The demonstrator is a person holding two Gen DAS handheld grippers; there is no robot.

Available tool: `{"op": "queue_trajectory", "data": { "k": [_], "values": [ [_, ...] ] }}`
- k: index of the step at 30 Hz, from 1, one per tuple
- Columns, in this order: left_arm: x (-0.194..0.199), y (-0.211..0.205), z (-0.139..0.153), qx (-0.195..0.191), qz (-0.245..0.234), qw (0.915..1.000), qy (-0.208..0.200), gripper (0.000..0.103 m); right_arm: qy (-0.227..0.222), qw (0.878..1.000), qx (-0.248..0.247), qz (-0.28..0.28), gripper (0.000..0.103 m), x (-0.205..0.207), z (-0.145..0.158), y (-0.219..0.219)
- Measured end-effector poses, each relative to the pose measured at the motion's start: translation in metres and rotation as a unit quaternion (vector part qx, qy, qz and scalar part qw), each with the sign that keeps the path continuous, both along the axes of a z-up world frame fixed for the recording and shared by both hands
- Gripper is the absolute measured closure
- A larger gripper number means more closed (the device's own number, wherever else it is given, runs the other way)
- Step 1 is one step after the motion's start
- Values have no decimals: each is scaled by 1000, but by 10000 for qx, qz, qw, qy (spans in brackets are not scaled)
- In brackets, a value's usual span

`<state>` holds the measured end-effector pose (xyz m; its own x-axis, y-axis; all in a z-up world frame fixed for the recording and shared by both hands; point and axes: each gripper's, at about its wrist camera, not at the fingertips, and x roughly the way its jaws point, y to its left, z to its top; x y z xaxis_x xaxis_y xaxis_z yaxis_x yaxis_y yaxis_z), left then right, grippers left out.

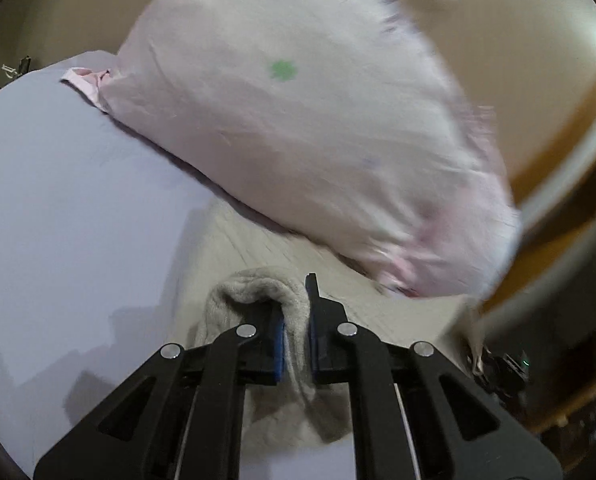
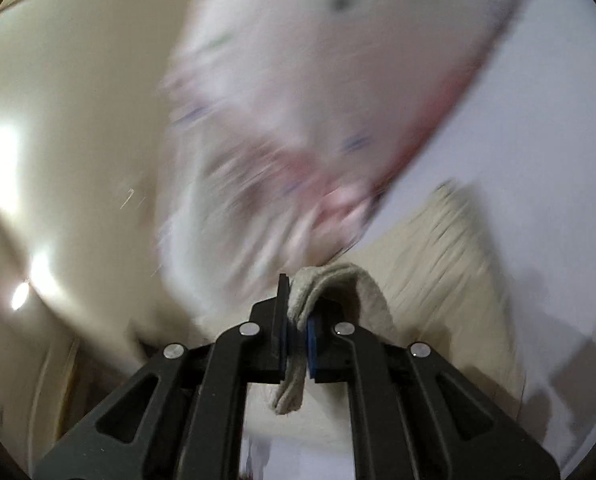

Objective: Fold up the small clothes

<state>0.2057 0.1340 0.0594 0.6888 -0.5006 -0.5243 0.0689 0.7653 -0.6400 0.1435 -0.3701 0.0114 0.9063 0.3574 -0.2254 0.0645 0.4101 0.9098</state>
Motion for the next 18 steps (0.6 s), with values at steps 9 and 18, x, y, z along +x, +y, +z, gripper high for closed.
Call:
{"op": "queue_trajectory", "data": {
  "k": [9,18],
  "values": [
    [13,11,-4,-83,164,9996,231,14,-274,9925,760,-915,2,35,-31,-19],
    [0,12,-28,410,-178,9950,895,26,-258,9951,102,-946,2,6,-16,-31]
  ]
}}
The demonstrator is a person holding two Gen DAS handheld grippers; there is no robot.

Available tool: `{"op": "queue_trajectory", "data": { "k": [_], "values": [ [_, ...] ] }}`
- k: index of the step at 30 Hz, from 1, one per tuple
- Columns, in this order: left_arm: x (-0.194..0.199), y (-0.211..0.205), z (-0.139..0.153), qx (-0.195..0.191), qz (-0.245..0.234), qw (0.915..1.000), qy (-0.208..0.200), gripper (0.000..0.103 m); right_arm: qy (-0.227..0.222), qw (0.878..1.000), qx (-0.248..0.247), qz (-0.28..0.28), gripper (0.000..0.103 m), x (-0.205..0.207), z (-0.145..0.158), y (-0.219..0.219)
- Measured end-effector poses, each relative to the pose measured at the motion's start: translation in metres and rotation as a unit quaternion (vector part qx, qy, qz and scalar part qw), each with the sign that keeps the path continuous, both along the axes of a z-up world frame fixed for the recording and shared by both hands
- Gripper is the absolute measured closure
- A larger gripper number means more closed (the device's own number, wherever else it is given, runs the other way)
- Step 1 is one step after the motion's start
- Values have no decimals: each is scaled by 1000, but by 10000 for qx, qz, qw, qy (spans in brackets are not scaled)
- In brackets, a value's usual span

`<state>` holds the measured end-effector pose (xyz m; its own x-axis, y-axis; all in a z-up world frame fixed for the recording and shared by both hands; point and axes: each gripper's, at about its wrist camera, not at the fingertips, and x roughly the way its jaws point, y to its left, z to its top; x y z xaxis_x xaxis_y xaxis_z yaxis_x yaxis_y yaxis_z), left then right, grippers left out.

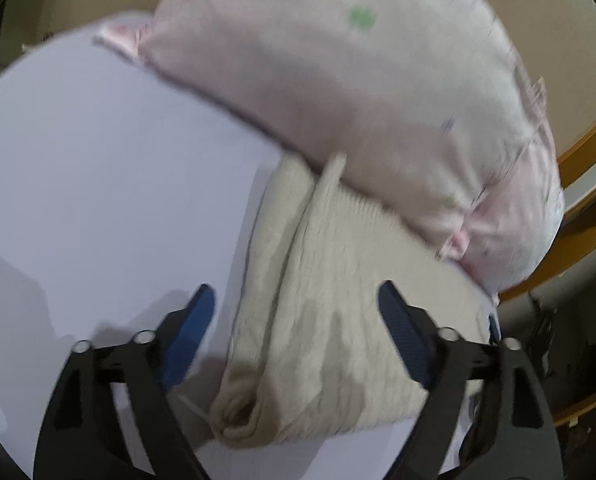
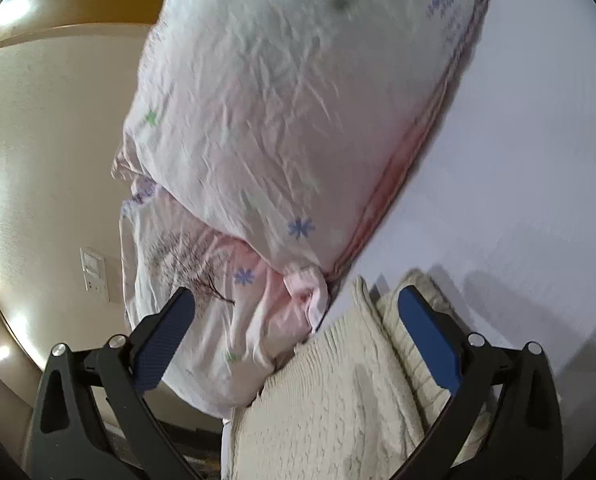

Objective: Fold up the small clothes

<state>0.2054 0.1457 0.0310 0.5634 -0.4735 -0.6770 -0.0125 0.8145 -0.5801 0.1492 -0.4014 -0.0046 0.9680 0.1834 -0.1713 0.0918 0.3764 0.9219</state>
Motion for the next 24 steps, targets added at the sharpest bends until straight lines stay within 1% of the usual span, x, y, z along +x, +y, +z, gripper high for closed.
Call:
{"op": "queue_trajectory", "data": {
  "k": [1,3,4,5,6,7,8,9,10,11,13,15,16,17,18,19,20,21,22,23,24],
  "values": [
    [-1,-2,-5,1,-54,9999,97,28,30,10000,16,36,2,2,0,5],
    [-6,-5,-8,130,-56,9999,53,31,67,9999,29,118,2,3,2,6],
    [-8,-7,-7,179,-39,9998,31,35,70,9999,29,142,2,8,2,13],
    [-10,-9,-8,207,3,9998,69,42,56,9998,48,189,2,8,3,14],
    [-11,-10,-10,195,30,9997,121,63,50,9997,66,234,2,9,3,15],
    [-13,-8,-12,130,47,9997,201,71,44,9995,83,292,2,11,4,16],
    [-12,-9,-16,-130,14,9994,309,82,26,9992,111,377,2,12,5,17],
    [-12,-11,-16,-407,-30,9985,370,83,5,9989,134,453,2,13,6,17],
    [-13,-15,-12,-607,-85,9977,282,84,-1,9987,138,499,2,14,7,18],
    [-14,-21,-4,-745,-155,9970,159,84,-20,9984,124,557,2,13,10,18],
    [-15,-39,18,-1143,-351,9927,-165,85,-67,9982,79,595,2,12,16,19],
    [-13,-76,47,-1523,-771,9835,-601,85,-205,9979,-58,605,2,4,28,16],
    [-9,-107,62,-1722,-1135,9753,-795,85,-247,9980,-141,556,2,0,33,15],
    [-5,-137,70,-1837,-1449,9683,-874,85,-298,9981,-286,448,2,-7,39,12],
    [-2,-160,74,-1881,-1683,9633,-917,85,-348,9979,-456,294,2,-17,45,9],
    [4,-203,75,-1971,-2086,9531,-955,85,-383,9973,-615,128,2,-25,49,6],
    [8,-232,71,-2055,-2336,9462,-888,85,-400,9959,-810,-98,2,-35,55,2],
    [14,-271,63,-2083,-2649,9386,-737,84,-396,9946,-929,-236,2,-41,57,-1],
    [18,-298,56,-1984,-2879,9350,-599,84,-378,9933,-1029,-355,2,-46,59,-5],
    [23,-336,41,-1812,-3177,9303,-269,84,-290,9923,-1123,-427,2,-50,61,-12],
    [25,-355,32,-1753,-3321,9268,-5,84,-195,9924,-1147,-393,2,-50,61,-16]
  ]
}}
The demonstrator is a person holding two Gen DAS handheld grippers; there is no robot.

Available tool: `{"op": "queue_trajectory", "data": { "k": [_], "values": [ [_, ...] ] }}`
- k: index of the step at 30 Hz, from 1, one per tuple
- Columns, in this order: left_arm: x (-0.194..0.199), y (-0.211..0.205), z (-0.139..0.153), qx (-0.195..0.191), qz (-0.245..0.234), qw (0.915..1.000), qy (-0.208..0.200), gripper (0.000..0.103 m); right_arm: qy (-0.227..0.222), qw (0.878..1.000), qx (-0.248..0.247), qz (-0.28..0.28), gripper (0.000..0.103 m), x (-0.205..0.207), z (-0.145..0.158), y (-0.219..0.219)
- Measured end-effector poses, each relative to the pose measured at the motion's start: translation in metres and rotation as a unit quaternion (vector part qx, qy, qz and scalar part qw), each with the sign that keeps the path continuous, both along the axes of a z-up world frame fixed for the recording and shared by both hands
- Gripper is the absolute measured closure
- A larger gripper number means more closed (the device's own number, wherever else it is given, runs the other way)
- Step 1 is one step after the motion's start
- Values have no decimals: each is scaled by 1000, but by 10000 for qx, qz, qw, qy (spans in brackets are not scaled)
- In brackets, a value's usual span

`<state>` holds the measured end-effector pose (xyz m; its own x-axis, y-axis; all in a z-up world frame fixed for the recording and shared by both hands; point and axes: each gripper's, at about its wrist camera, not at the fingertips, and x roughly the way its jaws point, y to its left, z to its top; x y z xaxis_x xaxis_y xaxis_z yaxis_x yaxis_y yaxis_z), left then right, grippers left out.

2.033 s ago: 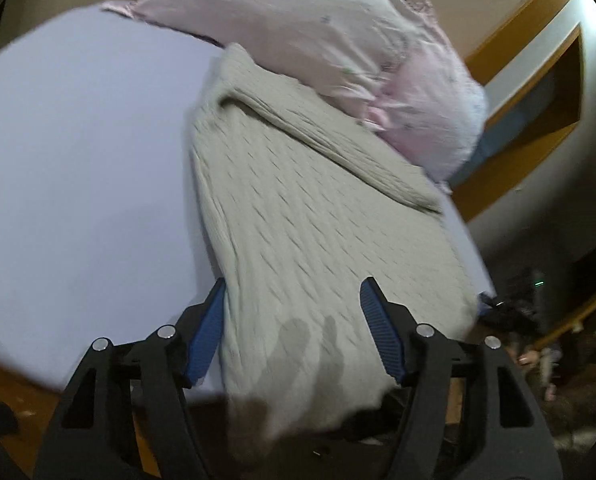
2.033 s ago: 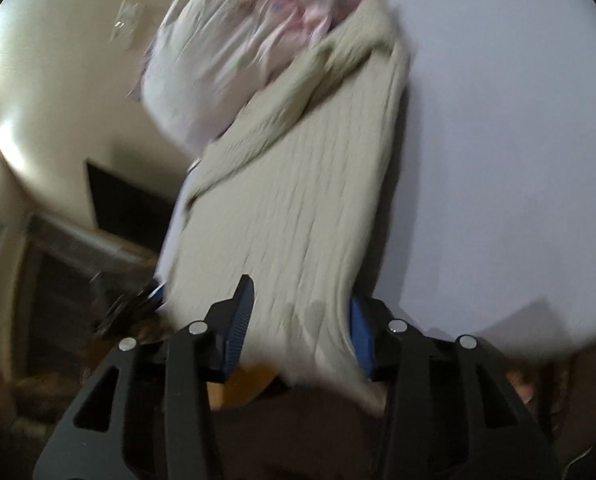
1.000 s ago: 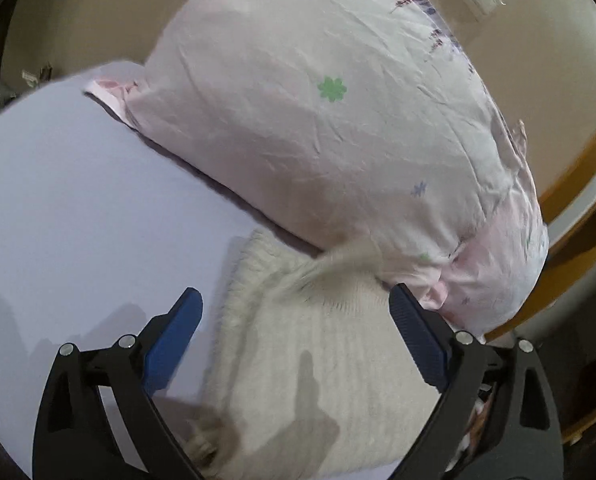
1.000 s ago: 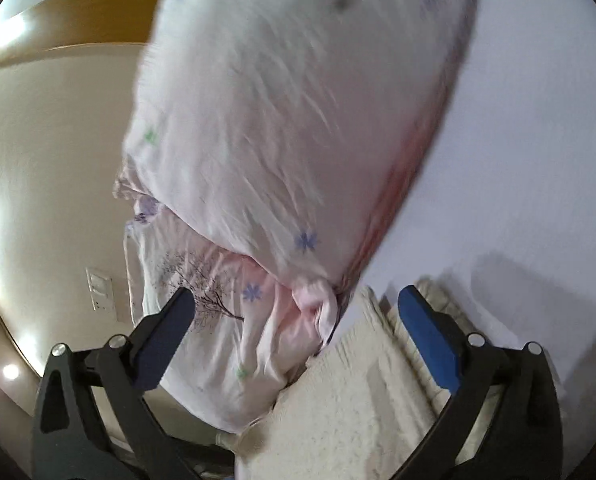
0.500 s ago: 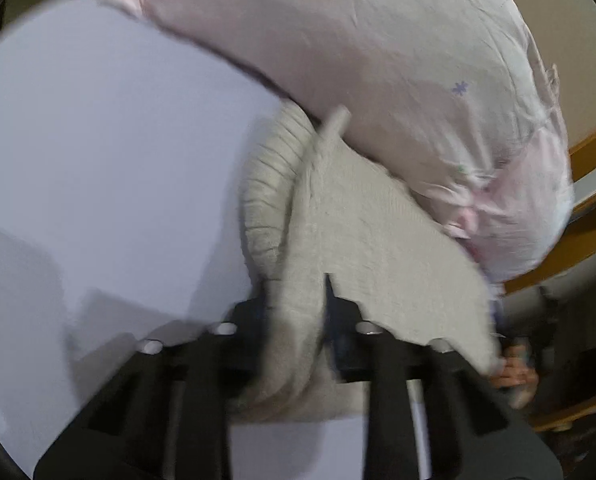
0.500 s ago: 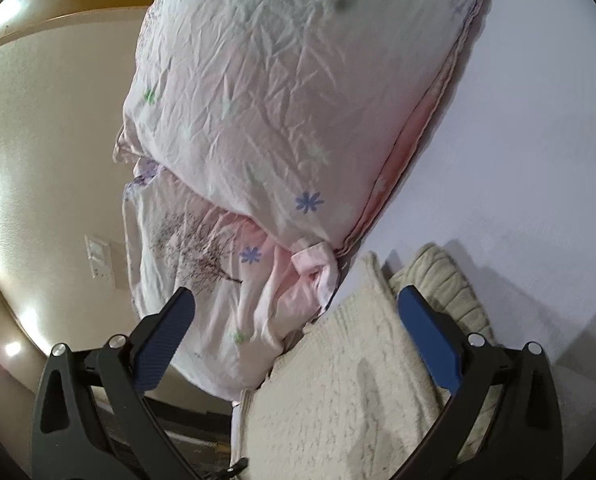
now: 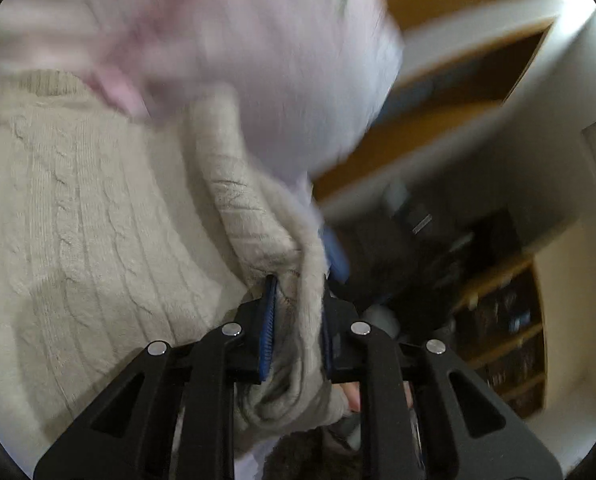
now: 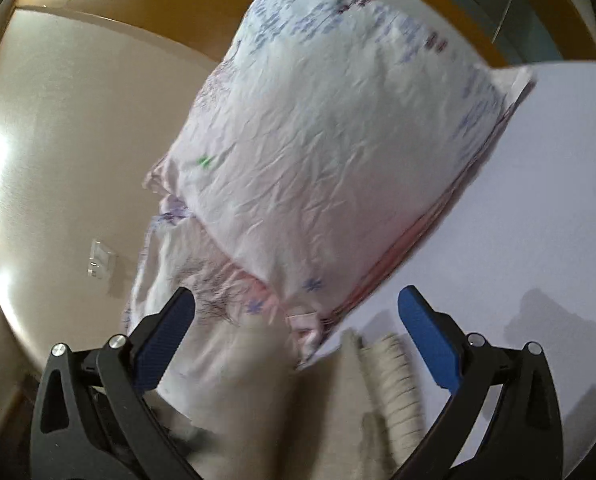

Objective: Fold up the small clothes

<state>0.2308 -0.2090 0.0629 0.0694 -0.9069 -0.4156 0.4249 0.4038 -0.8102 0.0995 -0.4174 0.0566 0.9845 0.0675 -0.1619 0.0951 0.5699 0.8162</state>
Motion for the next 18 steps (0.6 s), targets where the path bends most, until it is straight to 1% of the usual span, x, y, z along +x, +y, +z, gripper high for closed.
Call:
{"op": "queue_trajectory", "data": {
  "k": [1,2,3,4,5,6,7,8,9,10,11,12,13,14,15,16,17,18],
  "values": [
    [0,-11,-7,96,-119,9997,164,84,128,9999,17,94,2,0,-1,-4],
    [-2,-11,-7,-13,-235,9995,188,83,240,9991,76,352,2,2,-2,-9],
    [-5,-1,-2,-114,-175,9998,21,80,348,9974,114,628,2,4,-3,-11],
    [-8,21,8,-198,78,9994,-275,80,547,9933,131,1006,2,10,-5,-13],
    [-8,38,14,-244,314,9984,-410,74,713,9896,136,1245,2,16,-7,-12],
    [-8,61,19,-227,655,9962,-523,58,947,9840,139,1502,2,23,-11,-10],
    [-8,79,22,-138,970,9934,-604,50,1187,9775,160,1739,2,31,-15,-8],
    [-9,103,24,76,1390,9878,-692,41,1458,9687,252,1993,2,40,-22,-5],
    [-11,112,25,141,1464,9863,-752,41,1648,9629,332,2112,2,45,-27,-3],
    [-13,121,25,248,1485,9850,-842,40,1775,9595,348,2159,2,48,-31,-1],
    [-15,129,25,443,1567,9823,-929,38,1832,9593,250,2132,2,49,-31,3],
    [-14,128,22,757,1722,9772,-985,37,1870,9600,70,2084,2,49,-29,7],
    [-10,131,15,1045,1846,9730,-912,36,1957,9595,-106,2022,2,51,-28,11],
    [-4,130,5,1232,1886,9714,-749,36,2128,9563,-212,1994,2,56,-29,15],
    [2,127,-5,1386,1893,9707,-526,36,2341,9502,-214,2044,2,64,-35,19],
    [7,124,-11,1486,1864,9704,-399,35,2484,9448,-195,2127,2,69,-40,22],
    [10,115,-19,1625,1764,9704,-291,33,2702,9356,-158,2266,2,78,-49,27],
    [12,112,-27,1708,1677,9706,-246,29,2827,9303,-156,2330,2,83,-55,31]
  ]
}}
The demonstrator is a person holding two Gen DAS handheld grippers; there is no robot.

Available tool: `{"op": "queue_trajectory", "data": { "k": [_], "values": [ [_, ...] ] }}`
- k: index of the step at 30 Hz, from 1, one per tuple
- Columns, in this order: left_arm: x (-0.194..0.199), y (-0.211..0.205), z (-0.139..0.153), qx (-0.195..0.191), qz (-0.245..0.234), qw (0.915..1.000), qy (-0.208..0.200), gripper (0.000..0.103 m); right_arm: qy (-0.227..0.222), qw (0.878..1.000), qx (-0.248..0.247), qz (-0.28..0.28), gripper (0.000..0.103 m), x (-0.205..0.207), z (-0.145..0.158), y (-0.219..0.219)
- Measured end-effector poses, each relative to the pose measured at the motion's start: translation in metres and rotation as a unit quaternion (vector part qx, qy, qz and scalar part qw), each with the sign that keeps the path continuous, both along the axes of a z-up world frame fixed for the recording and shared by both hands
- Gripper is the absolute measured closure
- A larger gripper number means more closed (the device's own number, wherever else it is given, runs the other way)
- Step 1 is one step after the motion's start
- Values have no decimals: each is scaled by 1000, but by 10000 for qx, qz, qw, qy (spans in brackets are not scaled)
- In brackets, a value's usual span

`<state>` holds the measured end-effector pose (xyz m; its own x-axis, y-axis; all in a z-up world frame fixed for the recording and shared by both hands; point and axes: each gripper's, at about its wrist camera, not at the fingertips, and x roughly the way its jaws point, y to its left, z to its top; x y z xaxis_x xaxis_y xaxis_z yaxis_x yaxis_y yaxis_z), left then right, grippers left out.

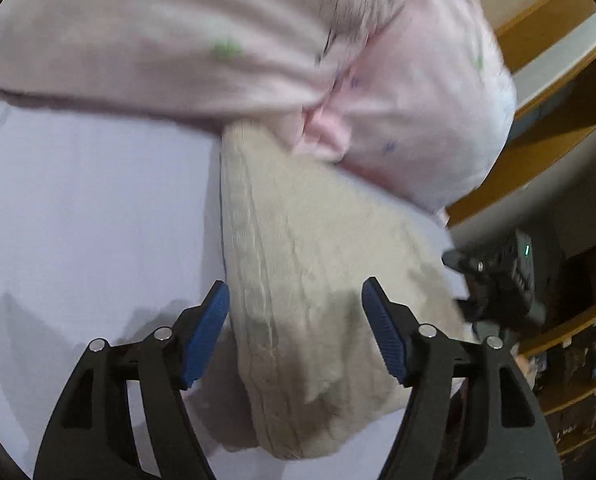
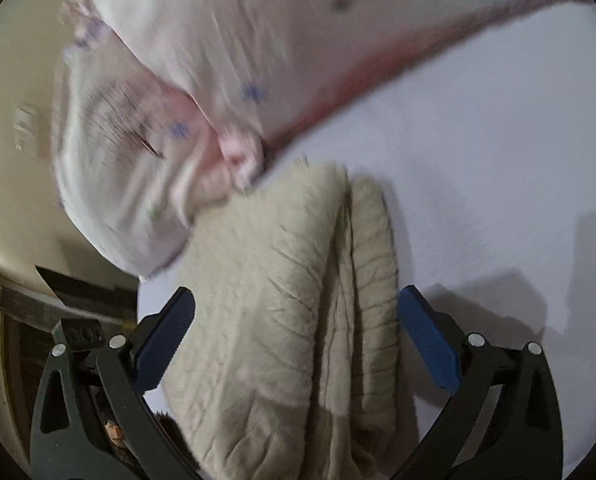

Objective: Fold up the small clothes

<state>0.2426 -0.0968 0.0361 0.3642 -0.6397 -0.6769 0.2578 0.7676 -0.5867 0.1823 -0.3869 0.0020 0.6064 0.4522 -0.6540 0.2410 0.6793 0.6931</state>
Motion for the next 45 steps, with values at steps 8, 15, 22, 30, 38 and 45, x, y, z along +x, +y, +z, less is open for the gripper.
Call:
{"op": "queue_trajectory", "data": {
  "k": [8,15,22,30,38,45],
  "values": [
    [3,-16,-25,-139,-134,9996,183,31,-193,9997,23,142,66,-15,-23,8],
    [-36,42,25,-50,-305,9950,-954,58,-1228,9896,79,747,71,-9,20,62],
    [-65,90,41,2124,749,9493,-2192,44,-1254,9762,-1689,520,59,-8,33,128],
    [-98,113,32,792,573,9804,-1711,27,-1077,9644,-2270,821,87,-43,31,173],
    [-121,110,-13,978,582,9906,-761,12,-1524,9596,-2352,235,14,-92,39,166],
    [-129,85,-26,2069,644,9723,-876,1,-802,9353,-3427,354,2,-107,20,201]
  ]
}}
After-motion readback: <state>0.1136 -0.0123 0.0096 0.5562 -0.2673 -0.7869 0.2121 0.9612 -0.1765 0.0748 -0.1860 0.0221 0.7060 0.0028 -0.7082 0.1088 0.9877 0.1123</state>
